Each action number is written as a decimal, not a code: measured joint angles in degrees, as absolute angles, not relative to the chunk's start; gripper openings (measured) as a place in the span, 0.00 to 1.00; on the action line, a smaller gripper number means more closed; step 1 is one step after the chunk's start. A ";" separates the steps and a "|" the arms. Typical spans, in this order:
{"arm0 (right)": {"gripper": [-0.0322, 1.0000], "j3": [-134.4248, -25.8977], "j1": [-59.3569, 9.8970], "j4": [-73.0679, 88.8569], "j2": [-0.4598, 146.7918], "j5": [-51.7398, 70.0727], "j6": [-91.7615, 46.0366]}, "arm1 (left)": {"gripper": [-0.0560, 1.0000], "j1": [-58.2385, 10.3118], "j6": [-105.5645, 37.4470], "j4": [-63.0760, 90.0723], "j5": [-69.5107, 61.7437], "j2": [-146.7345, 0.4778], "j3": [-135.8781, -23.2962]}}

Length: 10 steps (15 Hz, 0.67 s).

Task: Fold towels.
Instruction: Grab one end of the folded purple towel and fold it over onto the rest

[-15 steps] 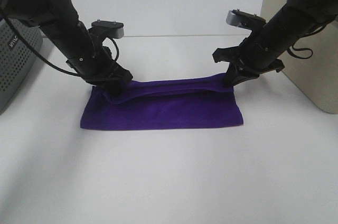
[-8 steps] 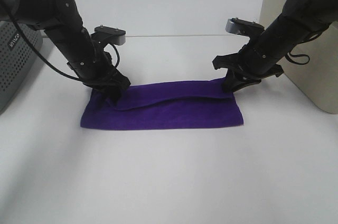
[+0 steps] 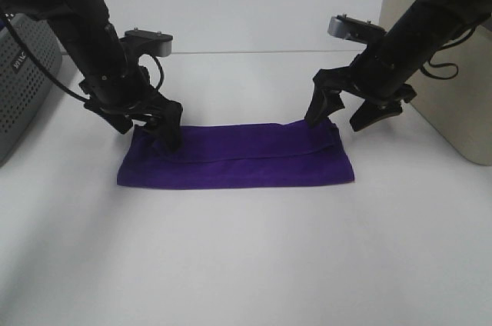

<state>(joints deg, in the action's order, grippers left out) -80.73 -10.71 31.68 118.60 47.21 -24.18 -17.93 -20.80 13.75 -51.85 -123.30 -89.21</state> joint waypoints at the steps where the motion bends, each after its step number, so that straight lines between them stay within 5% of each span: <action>1: 0.86 -81.53 -10.71 31.17 116.65 49.96 -24.06 | 0.93 -17.48 -20.28 12.72 -53.92 -122.50 -89.55; 10: 0.86 -82.10 -10.71 28.65 107.26 60.79 -18.45 | 0.93 -0.23 -35.47 37.18 -63.03 -125.76 -89.95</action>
